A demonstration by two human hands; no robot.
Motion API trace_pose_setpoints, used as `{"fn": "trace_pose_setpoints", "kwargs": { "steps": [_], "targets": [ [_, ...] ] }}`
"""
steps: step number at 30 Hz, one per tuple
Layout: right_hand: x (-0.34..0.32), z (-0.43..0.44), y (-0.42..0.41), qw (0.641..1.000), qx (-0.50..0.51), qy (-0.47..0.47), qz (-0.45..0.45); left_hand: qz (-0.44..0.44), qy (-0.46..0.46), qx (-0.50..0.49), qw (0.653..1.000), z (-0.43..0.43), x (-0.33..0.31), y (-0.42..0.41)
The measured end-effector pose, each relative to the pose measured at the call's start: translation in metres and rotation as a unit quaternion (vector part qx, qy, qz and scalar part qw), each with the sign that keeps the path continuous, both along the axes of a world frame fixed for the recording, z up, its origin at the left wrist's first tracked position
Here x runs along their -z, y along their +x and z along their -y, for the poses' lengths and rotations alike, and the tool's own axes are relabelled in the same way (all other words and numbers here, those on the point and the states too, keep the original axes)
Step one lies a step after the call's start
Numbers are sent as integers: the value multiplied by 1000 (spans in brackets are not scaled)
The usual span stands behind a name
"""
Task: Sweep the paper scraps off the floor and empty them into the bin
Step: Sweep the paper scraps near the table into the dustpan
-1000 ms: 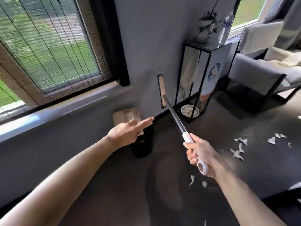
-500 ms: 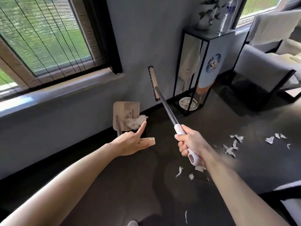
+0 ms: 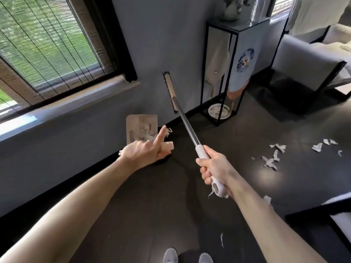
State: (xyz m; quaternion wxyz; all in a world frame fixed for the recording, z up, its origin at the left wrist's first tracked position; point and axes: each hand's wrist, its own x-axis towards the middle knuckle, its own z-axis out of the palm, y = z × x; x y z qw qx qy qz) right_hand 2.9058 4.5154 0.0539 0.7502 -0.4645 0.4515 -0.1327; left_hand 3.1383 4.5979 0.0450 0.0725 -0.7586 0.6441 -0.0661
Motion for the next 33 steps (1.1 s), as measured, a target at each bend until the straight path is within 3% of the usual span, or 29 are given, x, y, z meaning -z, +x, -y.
{"fn": "trace_pose_setpoints", "kwargs": {
  "steps": [5, 7, 10, 12, 16, 20, 23, 30, 33],
  "targets": [
    [0, -3, -12, 1000, -2, -2, 11, -59, -76, -21, 995, -1, -31, 21],
    [2, -4, -15, 1000, 4, 4, 16, -39, -102, 2, 994, -1, -38, 23],
    [5, -5, -17, 1000, 6, 10, 20, 58, -134, 105, 984, -1, -39, 13],
    [7, -4, -20, 1000, 7, 11, 23, 72, -97, 130, 984, 0, -29, 2],
    [16, 0, -30, 1000, 14, 16, 19, 16, -49, 144, 988, -10, 12, -31],
    [29, 1, -47, 1000, 19, 17, 6, 60, 42, 194, 978, -19, 61, -59],
    [34, 2, -56, 1000, 21, 19, -3, 48, 120, 201, 971, -12, 62, -52],
    [32, -3, -49, 999, 32, 23, -7, 100, 95, 234, 962, -14, 14, -28],
    [28, -1, -48, 1000, 15, 17, 6, 121, 24, 251, 960, -19, -6, -32]
  ]
}}
